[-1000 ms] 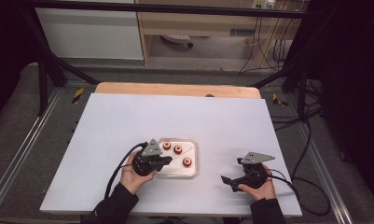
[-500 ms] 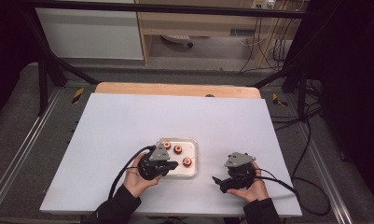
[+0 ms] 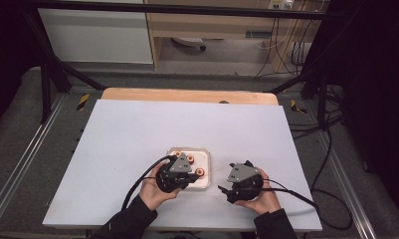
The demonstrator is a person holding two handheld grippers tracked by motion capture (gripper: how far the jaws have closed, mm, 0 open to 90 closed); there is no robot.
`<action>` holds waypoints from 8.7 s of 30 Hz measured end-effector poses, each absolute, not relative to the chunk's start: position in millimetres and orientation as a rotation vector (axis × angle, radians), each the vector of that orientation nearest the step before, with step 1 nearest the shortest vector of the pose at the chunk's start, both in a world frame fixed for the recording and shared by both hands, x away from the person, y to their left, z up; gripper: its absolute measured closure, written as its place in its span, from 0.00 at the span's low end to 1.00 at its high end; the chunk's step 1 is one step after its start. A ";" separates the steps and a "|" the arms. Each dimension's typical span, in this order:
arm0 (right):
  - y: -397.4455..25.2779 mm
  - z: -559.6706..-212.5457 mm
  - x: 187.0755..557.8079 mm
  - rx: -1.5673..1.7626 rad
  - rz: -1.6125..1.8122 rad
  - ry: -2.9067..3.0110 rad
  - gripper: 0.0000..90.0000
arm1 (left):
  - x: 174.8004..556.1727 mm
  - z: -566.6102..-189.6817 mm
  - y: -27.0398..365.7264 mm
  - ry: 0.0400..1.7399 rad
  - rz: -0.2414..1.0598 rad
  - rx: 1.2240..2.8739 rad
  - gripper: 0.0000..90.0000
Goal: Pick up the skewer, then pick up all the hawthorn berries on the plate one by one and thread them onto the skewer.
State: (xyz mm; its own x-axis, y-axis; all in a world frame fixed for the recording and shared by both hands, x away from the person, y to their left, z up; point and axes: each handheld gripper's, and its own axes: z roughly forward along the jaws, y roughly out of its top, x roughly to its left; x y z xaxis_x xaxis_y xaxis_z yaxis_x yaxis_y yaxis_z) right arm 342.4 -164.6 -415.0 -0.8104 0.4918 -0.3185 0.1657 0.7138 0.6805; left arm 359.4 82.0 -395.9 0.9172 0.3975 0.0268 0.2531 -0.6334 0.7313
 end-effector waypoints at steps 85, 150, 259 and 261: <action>-125.8 -402.9 341.9 -0.378 0.442 2.300 0.69 | 365.8 -397.3 47.6 0.568 0.138 2.568 0.98; -79.7 -402.3 423.4 0.997 0.787 2.829 0.36 | 341.2 -419.5 178.6 0.784 0.298 2.154 0.98; -98.6 -410.4 393.5 1.322 2.319 1.644 0.68 | 328.9 -415.2 148.4 0.946 0.227 1.909 0.98; -98.4 -410.6 393.5 1.322 2.319 1.643 0.68 | 329.0 -415.4 148.1 0.947 0.226 1.911 0.98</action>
State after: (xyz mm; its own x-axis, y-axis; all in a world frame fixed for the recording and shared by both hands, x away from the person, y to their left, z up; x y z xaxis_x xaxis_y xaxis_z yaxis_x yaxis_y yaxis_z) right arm 393.5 -98.4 -410.6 -0.6442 0.4470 0.6206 0.4373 -0.4505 0.7784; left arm 329.0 148.1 -415.4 0.6822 0.6955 -0.2257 0.5181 -0.2419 0.8204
